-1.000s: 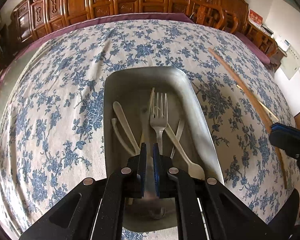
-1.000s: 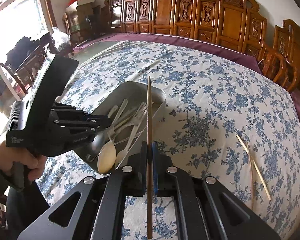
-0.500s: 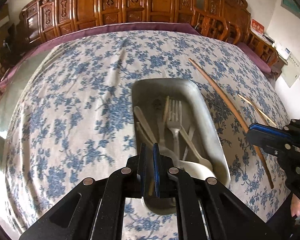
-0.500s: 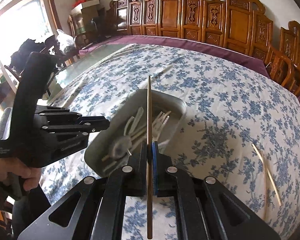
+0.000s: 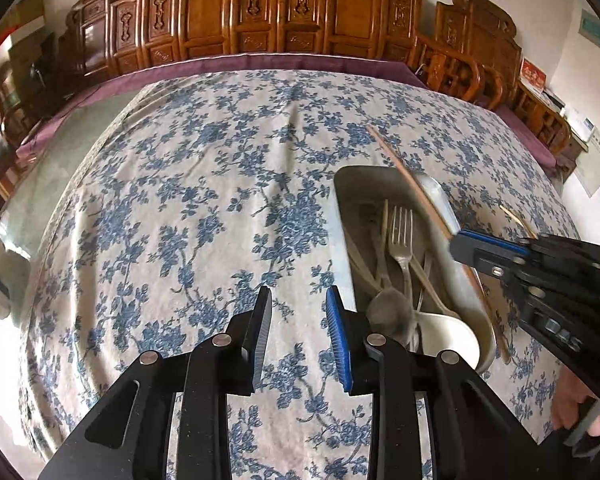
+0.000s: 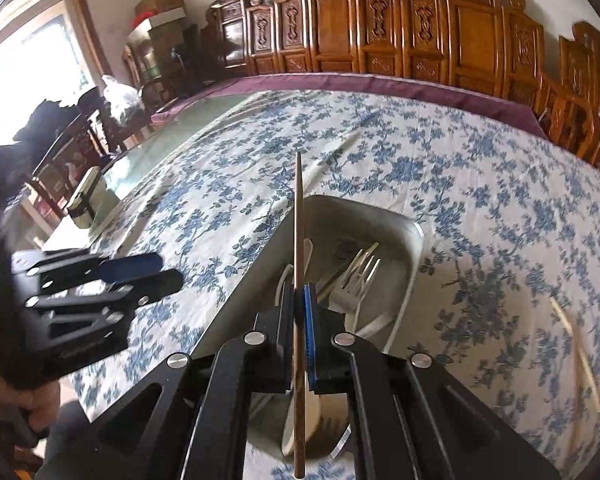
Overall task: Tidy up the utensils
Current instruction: 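Open the left tool to drop the spoon into the tray while the right tool releases the chopstick, then reach both tools to the chopsticks on the cloth and grasp one with the left tool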
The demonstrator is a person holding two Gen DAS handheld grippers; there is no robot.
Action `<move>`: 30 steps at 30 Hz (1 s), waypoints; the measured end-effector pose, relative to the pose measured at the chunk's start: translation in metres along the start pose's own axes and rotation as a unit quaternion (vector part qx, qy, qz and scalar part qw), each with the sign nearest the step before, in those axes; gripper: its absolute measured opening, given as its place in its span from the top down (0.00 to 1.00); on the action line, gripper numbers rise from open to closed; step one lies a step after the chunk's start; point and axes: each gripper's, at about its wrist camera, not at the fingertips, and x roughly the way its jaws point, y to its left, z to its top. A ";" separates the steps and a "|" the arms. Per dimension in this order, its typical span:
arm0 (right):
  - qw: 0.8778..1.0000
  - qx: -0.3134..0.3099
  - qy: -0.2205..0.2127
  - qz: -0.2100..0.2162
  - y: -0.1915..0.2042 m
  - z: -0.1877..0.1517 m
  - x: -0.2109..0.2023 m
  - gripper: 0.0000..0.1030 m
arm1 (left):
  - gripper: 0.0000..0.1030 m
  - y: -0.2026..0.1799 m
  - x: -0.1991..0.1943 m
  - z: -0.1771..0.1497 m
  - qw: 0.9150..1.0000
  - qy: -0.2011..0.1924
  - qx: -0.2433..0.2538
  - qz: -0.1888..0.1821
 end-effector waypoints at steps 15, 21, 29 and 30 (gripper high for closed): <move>1.000 0.010 0.016 0.009 -0.006 -0.009 0.015 0.93 | 0.73 -0.004 -0.011 0.002 1.000 -0.007 0.009 0.001; 1.000 -0.017 -0.002 -0.002 -0.022 -0.017 -0.021 0.93 | 0.72 -0.023 -0.019 0.002 1.000 -0.015 0.020 -0.010; 0.998 -0.037 -0.020 -0.045 -0.081 -0.049 -0.088 0.70 | 0.65 -0.067 -0.029 0.006 0.998 -0.029 0.049 -0.030; 0.998 -0.036 -0.019 -0.052 -0.092 -0.053 -0.094 0.70 | 0.65 -0.071 -0.029 0.006 0.998 -0.030 0.051 -0.033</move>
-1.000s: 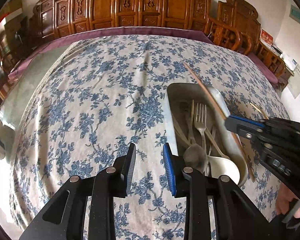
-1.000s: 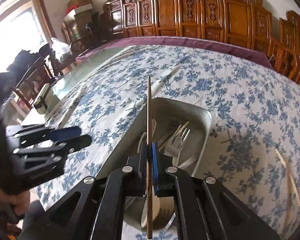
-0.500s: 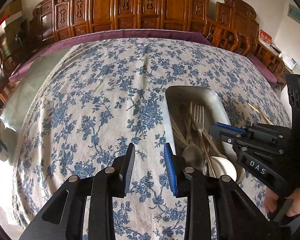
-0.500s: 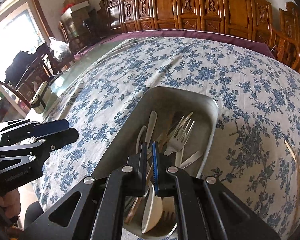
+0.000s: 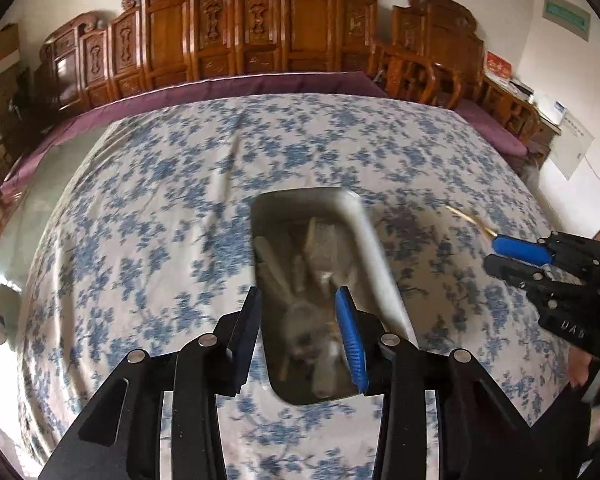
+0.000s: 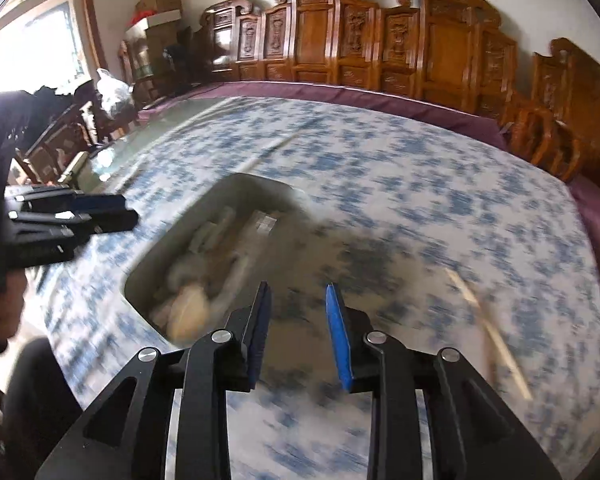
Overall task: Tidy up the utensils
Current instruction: 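Reach both tools to the chopsticks on the cloth and grasp one with the left tool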
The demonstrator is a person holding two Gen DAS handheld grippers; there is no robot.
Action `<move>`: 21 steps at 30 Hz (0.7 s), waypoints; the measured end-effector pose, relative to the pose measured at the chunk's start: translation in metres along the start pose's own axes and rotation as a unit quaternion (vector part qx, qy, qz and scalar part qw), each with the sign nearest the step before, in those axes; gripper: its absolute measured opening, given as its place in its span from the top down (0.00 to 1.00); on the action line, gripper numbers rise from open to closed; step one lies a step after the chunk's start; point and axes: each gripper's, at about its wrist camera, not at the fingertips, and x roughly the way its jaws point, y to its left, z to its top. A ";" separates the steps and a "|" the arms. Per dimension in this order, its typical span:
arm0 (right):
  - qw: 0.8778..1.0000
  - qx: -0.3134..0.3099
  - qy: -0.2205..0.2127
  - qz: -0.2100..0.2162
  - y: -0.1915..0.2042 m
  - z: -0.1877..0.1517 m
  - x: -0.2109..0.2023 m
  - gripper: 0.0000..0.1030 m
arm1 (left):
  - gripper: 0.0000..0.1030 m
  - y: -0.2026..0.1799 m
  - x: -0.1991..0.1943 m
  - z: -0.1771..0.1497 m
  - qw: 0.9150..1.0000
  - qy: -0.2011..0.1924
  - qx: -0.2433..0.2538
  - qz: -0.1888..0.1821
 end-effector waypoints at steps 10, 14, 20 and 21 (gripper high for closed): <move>0.995 0.005 0.042 -0.094 -0.114 -0.052 -0.019 0.70 | 0.56 -0.067 0.021 0.003 0.999 0.009 0.022 -0.025; 0.992 0.011 0.064 -0.111 -0.149 -0.068 -0.010 0.70 | 0.56 -0.093 0.034 0.005 0.999 0.019 0.027 -0.032; 0.990 0.040 0.068 -0.115 -0.185 -0.094 -0.011 0.70 | 0.55 -0.131 0.056 0.007 0.998 0.034 0.034 -0.041; 0.990 0.041 0.067 -0.114 -0.187 -0.097 -0.013 0.70 | 0.55 -0.140 0.062 0.008 0.998 0.036 0.037 -0.043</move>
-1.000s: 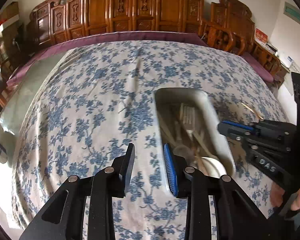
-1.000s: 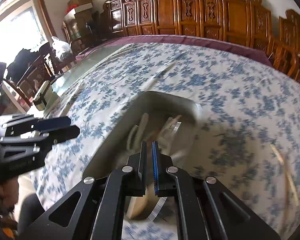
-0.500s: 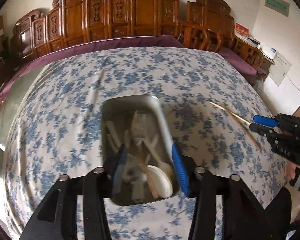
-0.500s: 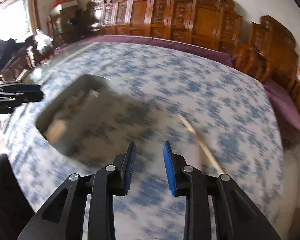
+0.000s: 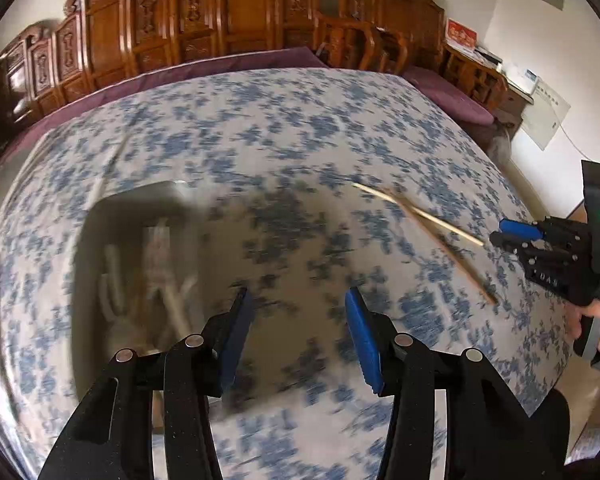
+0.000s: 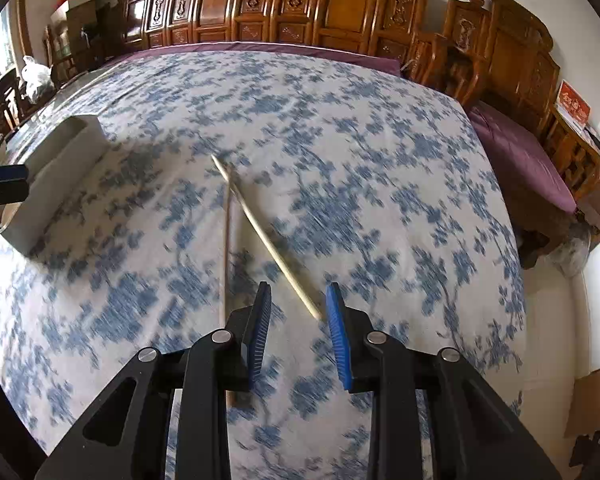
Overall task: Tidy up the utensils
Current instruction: 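Reach both tools to the chopsticks on the cloth and grasp one with the left tool, then grasp another chopstick with the right tool while the left tool lifts its chopstick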
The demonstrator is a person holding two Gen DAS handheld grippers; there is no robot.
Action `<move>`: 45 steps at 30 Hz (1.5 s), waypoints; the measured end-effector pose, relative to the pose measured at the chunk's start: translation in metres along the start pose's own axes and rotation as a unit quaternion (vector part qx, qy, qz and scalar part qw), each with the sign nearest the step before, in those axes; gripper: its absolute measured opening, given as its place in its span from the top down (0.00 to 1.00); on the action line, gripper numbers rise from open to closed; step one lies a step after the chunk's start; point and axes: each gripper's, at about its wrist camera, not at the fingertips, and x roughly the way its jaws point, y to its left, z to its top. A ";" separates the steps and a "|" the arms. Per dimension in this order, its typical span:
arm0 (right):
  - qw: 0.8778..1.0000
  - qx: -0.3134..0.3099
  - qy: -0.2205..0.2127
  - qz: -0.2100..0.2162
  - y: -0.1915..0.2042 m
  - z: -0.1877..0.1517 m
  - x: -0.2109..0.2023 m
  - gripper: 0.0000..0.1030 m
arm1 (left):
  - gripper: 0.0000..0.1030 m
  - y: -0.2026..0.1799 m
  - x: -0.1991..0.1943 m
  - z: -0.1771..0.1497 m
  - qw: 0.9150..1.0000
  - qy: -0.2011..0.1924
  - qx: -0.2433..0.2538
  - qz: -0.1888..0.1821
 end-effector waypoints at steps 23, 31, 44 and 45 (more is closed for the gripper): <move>0.999 0.041 -0.025 0.024 -0.043 -0.035 -0.027 0.70 | 0.55 -0.152 0.118 0.038 0.998 0.059 0.029 -0.010; 0.998 0.045 -0.023 0.029 -0.041 -0.033 -0.019 0.70 | 0.72 -0.138 0.121 0.028 0.996 0.074 0.055 0.021; 0.999 0.001 -0.009 0.053 0.006 0.002 0.022 0.70 | 0.91 -0.081 0.106 0.019 0.996 0.083 0.016 0.021; 0.999 -0.001 -0.006 0.054 0.008 0.005 0.025 0.70 | 0.91 -0.080 0.106 0.019 0.996 0.083 0.016 0.020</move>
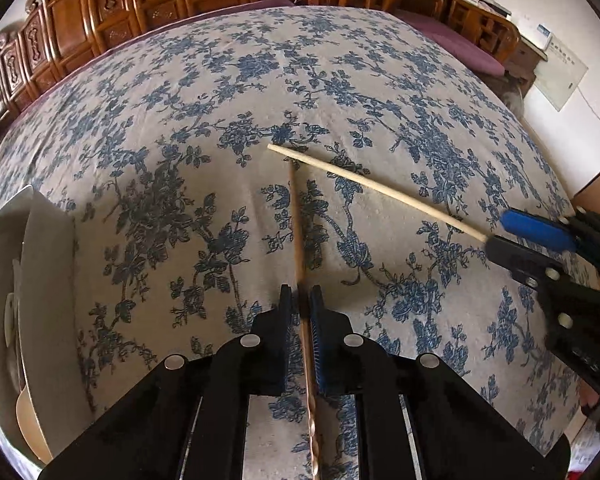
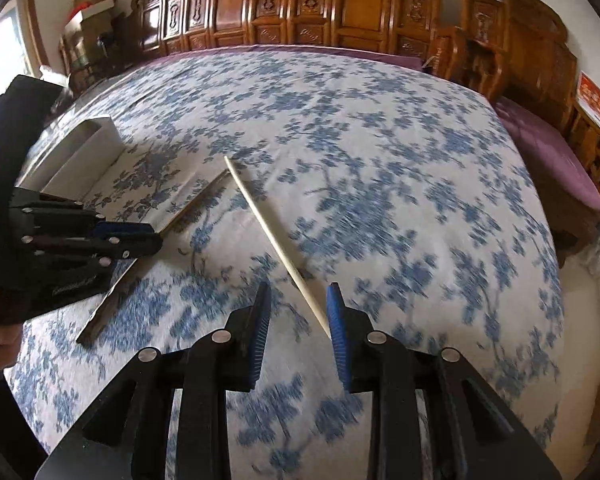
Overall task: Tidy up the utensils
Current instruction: 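Grasp another chopstick with the right tool while the left tool lifts its chopstick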
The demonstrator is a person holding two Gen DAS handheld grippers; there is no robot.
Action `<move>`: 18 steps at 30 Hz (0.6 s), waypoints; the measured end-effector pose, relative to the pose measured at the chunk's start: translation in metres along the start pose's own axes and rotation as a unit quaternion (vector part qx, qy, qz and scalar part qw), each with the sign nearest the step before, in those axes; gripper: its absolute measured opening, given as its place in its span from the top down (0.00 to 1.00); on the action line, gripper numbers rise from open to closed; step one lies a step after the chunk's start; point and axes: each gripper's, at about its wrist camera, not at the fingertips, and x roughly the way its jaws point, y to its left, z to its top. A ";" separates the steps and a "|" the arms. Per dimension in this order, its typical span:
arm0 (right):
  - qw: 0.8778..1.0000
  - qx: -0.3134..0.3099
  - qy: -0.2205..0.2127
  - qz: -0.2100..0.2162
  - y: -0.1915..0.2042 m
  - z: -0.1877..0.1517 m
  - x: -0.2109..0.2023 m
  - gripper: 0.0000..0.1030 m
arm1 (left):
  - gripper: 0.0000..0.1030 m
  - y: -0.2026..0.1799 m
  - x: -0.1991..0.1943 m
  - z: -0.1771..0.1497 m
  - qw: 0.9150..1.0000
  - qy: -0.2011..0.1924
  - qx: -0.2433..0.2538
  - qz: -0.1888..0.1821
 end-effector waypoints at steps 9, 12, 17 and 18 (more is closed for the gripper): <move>0.999 -0.009 0.050 0.002 0.005 0.015 0.030 0.70 | 0.96 0.013 -0.004 -0.005 1.000 0.003 -0.001 -0.019; 0.999 -0.014 0.053 -0.006 0.006 0.016 0.031 0.77 | 0.96 0.021 -0.012 -0.006 1.000 -0.007 -0.011 -0.024; 0.998 -0.021 0.055 -0.005 0.014 0.011 0.028 0.92 | 0.96 0.025 -0.031 -0.008 0.999 -0.025 -0.013 -0.023; 0.998 -0.022 0.057 -0.005 0.016 0.010 0.027 0.93 | 0.96 0.026 -0.037 -0.008 0.999 -0.030 -0.013 -0.023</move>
